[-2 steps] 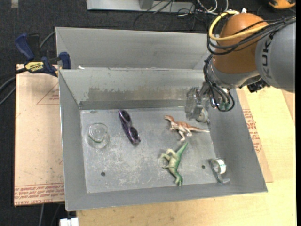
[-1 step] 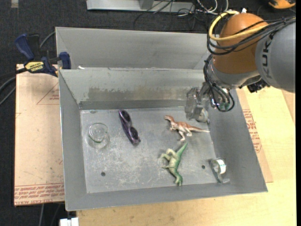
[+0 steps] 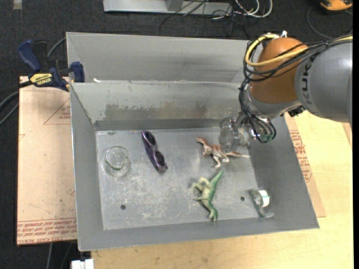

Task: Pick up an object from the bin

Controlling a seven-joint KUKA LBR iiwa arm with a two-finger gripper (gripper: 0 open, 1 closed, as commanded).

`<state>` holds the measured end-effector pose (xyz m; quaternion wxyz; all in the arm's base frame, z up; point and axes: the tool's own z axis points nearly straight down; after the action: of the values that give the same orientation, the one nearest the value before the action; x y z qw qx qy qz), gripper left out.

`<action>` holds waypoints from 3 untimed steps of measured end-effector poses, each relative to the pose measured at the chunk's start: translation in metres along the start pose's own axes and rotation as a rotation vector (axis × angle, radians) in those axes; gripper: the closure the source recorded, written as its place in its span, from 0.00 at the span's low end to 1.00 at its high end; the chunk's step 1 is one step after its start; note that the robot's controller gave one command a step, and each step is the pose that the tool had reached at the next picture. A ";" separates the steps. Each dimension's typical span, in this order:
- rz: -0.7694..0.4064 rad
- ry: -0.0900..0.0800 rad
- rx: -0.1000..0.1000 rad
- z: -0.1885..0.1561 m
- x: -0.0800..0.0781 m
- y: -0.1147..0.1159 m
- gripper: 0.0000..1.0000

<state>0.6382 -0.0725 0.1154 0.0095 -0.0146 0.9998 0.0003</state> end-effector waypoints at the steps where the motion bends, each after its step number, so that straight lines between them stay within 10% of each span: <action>1: -0.144 -0.003 -0.001 0.022 0.021 0.000 1.00; 2: -0.183 -0.009 0.001 -0.034 0.013 0.007 1.00; 3: -0.108 -0.005 -0.002 -0.047 0.043 -0.004 0.00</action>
Offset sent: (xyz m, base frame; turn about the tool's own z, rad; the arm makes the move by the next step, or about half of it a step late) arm -0.0157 0.0065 0.0300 -0.1850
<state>0.5949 -0.0775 0.1620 0.0121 -0.0685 0.9976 0.0006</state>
